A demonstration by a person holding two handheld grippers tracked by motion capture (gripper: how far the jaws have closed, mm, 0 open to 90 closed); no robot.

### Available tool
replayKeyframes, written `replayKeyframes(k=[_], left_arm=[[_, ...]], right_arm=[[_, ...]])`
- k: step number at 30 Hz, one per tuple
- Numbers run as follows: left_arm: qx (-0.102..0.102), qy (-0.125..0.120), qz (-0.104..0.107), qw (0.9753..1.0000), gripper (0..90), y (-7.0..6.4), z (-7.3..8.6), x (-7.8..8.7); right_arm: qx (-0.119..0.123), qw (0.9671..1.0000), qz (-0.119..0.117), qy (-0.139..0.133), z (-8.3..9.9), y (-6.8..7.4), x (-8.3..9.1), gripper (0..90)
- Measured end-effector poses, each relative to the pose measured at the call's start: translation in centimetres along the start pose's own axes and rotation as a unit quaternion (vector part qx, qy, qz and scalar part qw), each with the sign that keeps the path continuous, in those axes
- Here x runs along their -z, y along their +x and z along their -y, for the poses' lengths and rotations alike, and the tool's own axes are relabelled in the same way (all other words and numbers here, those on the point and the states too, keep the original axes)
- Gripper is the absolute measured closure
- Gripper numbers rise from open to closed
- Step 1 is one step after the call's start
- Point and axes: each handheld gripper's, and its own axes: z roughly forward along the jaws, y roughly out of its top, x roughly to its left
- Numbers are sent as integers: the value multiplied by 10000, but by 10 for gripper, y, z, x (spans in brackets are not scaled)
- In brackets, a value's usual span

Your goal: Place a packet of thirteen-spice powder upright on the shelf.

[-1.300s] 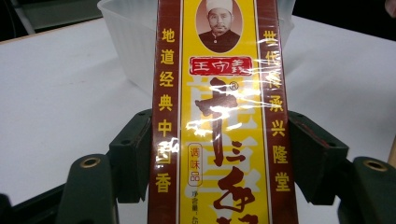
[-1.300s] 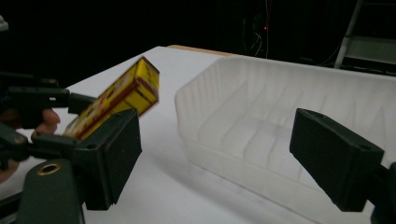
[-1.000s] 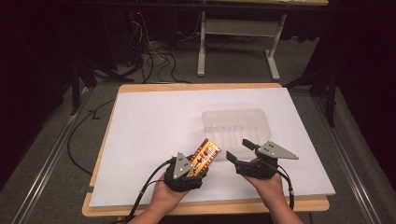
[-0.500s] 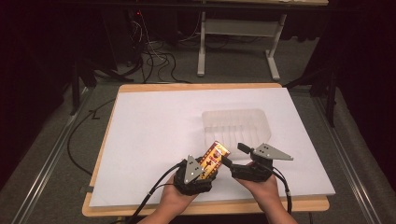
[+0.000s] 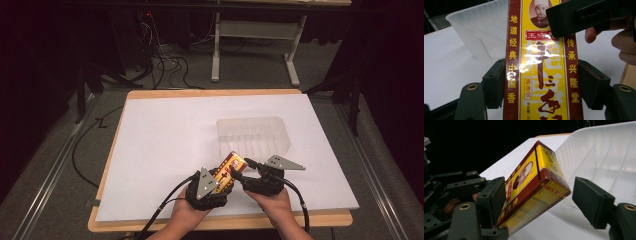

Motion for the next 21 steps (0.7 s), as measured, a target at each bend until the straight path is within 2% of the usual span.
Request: replayKeyframes(k=[3, 6, 9, 11, 18, 21], left_arm=[[-32, 4, -11, 10000, 327, -1, 1, -1], [-57, 71, -10, 10000, 326, -1, 2, -2], [22, 114, 69, 9999, 326, -1, 3, -4], [59, 158, 113, 9998, 326, 1, 4, -5], [59, 308, 179, 9993, 326, 1, 7, -9], [33, 315, 158, 9994, 326, 1, 7, -10]], right_arm=[[-29, 10000, -62, 18, 1, -1, -1, 320], [-65, 9998, -159, 55, 2, -1, -2, 388], [48, 9999, -125, 1, 3, 1, 0, 434], [34, 9999, -142, -12, 2, 0, 1, 463], [-4, 10000, -29, -35, -2, -1, 5, 466], [-46, 9999, -52, 74, -2, -2, 4, 416]])
